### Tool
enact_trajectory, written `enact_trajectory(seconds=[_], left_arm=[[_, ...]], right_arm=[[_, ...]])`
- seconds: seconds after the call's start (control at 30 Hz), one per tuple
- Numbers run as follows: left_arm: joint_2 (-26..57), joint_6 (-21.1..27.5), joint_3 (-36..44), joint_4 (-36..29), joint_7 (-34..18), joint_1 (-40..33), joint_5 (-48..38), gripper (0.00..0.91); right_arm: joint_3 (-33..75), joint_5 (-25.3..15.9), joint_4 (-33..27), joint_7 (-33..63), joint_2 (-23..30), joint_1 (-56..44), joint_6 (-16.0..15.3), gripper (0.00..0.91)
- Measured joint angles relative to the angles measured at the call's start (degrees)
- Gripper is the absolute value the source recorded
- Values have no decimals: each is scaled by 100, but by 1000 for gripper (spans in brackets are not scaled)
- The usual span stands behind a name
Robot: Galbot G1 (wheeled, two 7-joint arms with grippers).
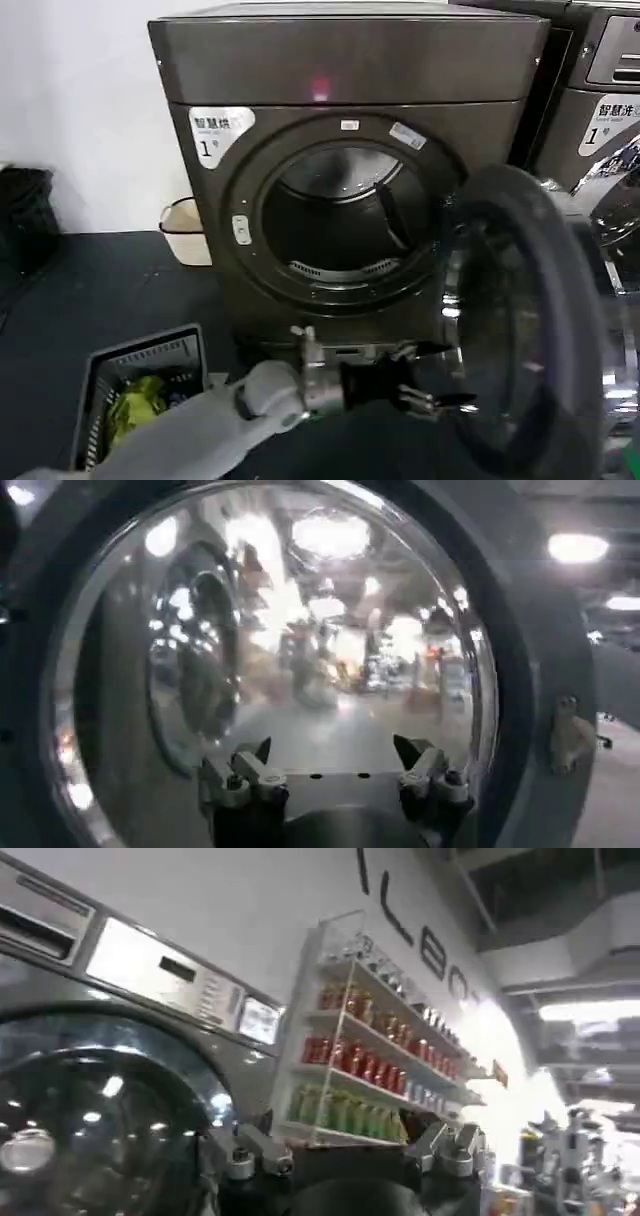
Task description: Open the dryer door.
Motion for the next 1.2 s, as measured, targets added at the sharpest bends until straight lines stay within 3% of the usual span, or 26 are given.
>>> enact_trajectory(seconds=[0.33, 0.5, 1.2], left_arm=[[-1013, -289, 523, 800, -35, -551, 163, 907], [-1501, -386, 620, 1206, -297, -662, 428, 907], [-2999, -766, 414, 2715, -1103, -835, 1135, 907]], right_arm=[[554, -169, 168, 81, 109, -312, 22, 907], [821, -460, 80, 340, 99, -399, 8, 907], [1386, -471, -69, 632, 78, -495, 53, 907]])
